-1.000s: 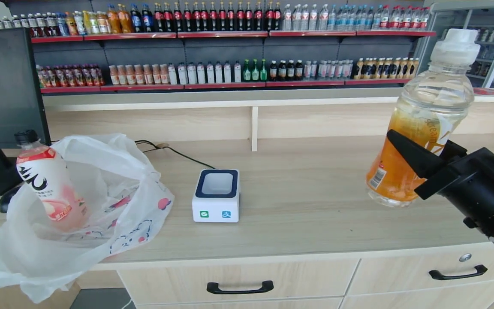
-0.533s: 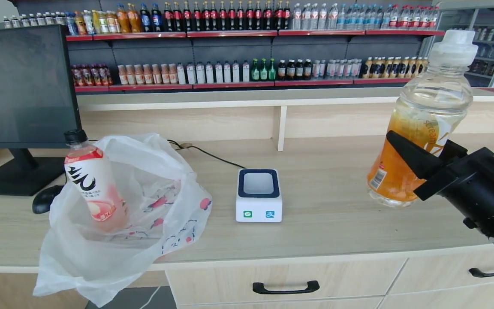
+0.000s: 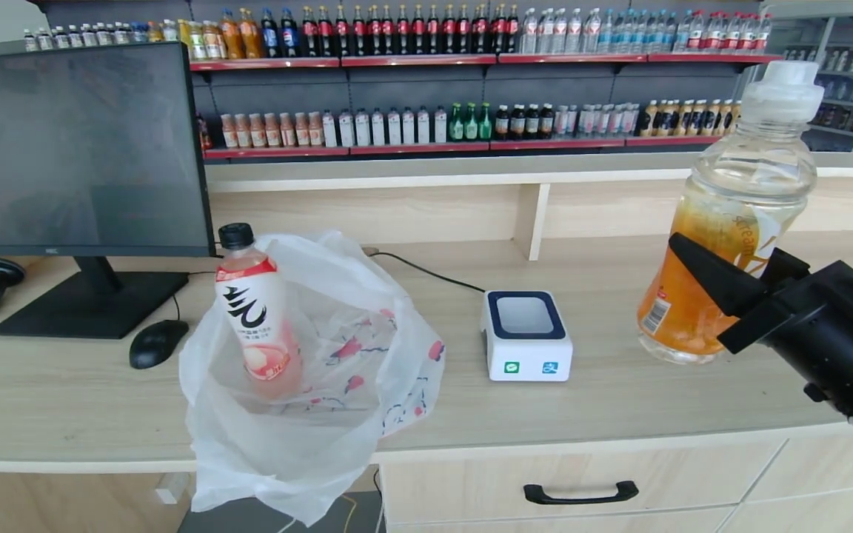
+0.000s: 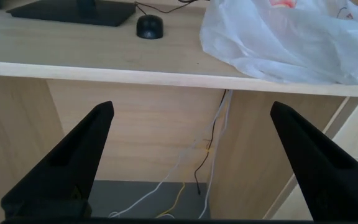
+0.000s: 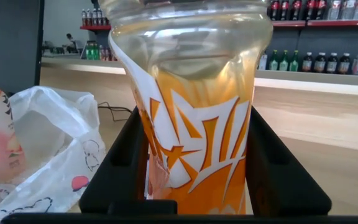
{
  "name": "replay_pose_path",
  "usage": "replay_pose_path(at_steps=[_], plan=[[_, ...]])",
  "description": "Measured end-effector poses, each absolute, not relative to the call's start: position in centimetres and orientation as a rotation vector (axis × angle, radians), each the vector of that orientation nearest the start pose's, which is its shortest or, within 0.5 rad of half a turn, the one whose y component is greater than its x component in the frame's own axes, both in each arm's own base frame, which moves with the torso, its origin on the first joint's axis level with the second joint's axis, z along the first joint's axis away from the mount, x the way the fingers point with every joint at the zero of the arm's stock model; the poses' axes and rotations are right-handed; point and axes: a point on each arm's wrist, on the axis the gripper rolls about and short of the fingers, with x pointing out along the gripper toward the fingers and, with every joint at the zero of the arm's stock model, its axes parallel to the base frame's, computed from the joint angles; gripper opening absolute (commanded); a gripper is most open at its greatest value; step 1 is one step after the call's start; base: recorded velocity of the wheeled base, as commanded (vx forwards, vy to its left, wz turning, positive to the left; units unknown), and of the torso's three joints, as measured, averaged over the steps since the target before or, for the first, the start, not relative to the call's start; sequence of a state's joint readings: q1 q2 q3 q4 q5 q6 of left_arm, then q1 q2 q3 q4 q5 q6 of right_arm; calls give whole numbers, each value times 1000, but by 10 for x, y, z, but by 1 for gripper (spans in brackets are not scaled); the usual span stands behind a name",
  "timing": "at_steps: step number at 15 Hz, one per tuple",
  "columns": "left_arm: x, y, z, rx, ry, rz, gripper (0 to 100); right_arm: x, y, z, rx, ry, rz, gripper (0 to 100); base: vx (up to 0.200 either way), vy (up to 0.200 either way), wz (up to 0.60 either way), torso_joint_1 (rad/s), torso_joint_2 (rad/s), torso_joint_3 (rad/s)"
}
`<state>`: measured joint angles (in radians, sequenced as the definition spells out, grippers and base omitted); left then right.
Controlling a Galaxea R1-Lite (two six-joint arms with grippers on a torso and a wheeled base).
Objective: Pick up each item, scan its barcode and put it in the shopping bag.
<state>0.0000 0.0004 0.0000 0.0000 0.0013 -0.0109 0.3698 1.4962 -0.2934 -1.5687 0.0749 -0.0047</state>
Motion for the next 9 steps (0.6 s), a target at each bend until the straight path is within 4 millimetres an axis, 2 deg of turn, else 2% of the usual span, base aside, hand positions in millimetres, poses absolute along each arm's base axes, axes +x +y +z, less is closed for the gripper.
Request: replay_pose_path(at_steps=[6, 9], plan=[[-23, 0, 75, -10, 0, 1, 100, 188, 75, 202, 53, -376, 438, 0, 0, 200, 0, 4, 2, 2], [-23, 0, 76, -10, 0, 0, 100, 188, 75, 204, 52, -386, 439, 0, 0, 0, 0, 0, 0, 0]])
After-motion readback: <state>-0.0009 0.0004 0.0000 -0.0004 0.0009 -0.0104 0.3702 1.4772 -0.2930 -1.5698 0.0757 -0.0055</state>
